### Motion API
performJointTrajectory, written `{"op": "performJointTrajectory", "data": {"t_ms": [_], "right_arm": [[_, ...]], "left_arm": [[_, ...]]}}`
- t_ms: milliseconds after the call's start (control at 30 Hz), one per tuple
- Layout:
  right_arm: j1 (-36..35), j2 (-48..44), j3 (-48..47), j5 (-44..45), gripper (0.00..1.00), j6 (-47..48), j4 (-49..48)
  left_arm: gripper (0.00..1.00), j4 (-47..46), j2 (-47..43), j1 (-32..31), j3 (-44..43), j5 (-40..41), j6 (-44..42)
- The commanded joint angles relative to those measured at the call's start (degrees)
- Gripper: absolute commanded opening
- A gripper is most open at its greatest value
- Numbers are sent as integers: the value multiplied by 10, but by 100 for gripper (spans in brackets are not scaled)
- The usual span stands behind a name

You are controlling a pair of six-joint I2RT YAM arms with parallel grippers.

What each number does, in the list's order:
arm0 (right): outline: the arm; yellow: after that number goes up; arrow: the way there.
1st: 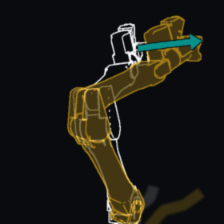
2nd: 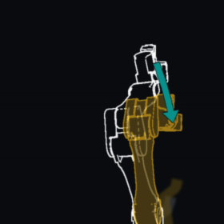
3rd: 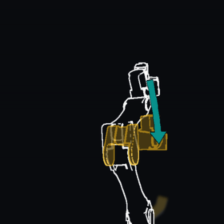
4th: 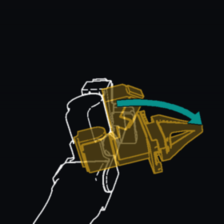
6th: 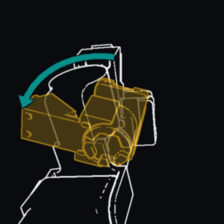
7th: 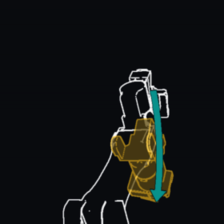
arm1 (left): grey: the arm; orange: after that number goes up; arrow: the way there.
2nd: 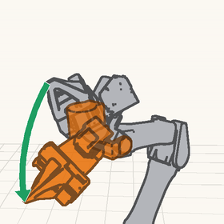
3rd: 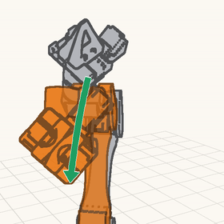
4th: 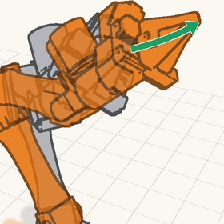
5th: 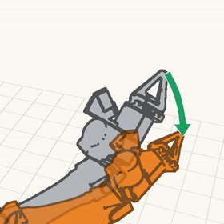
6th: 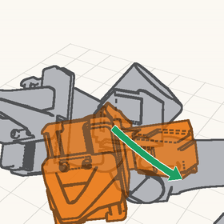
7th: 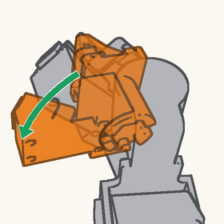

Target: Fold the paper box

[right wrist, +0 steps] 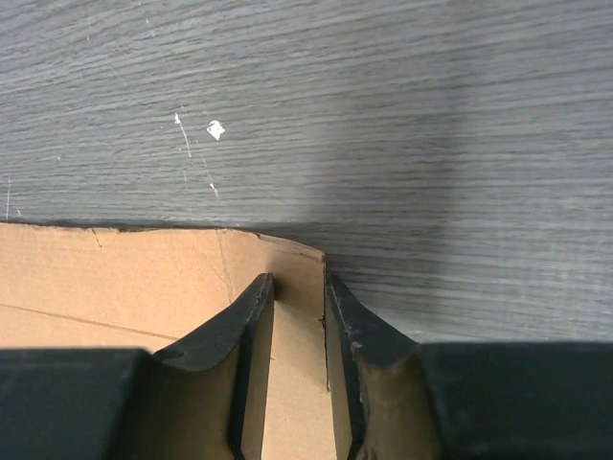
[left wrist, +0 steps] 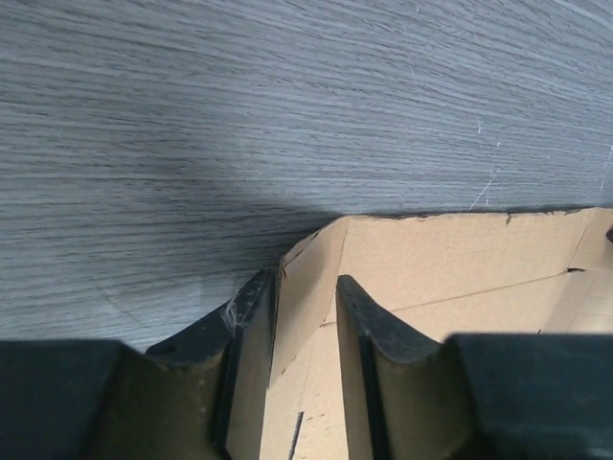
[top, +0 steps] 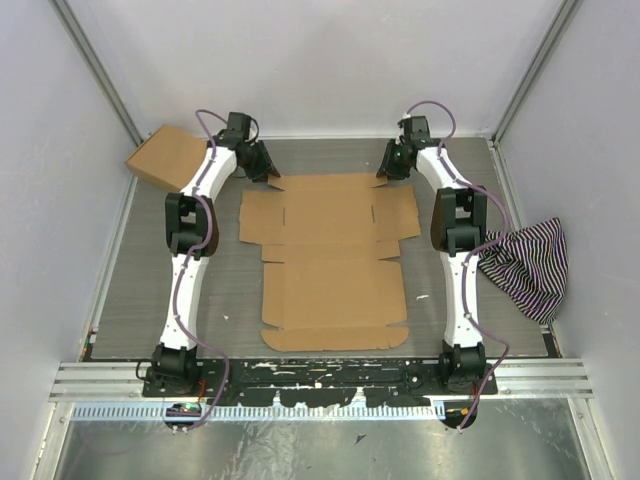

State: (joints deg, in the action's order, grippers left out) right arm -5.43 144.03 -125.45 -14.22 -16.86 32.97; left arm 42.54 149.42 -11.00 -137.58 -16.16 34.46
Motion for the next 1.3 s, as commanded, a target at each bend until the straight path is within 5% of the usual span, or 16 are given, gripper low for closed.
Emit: {"op": "performJointTrajectory", "data": {"t_ms": [0, 300, 667, 1267], "right_arm": [[-10, -28, 9, 4, 28, -3, -6], [-29, -68, 23, 44, 26, 17, 7], [-59, -90, 26, 48, 37, 30, 8], [-90, -96, 15, 116, 39, 39, 3]], "left_arm": [[36, -15, -1, -5, -8, -19, -1], [32, -11, -18, -19, 12, -19, -16], [38, -13, -35, -32, 24, -20, -21], [39, 24, -51, -48, -9, 25, -47]]}}
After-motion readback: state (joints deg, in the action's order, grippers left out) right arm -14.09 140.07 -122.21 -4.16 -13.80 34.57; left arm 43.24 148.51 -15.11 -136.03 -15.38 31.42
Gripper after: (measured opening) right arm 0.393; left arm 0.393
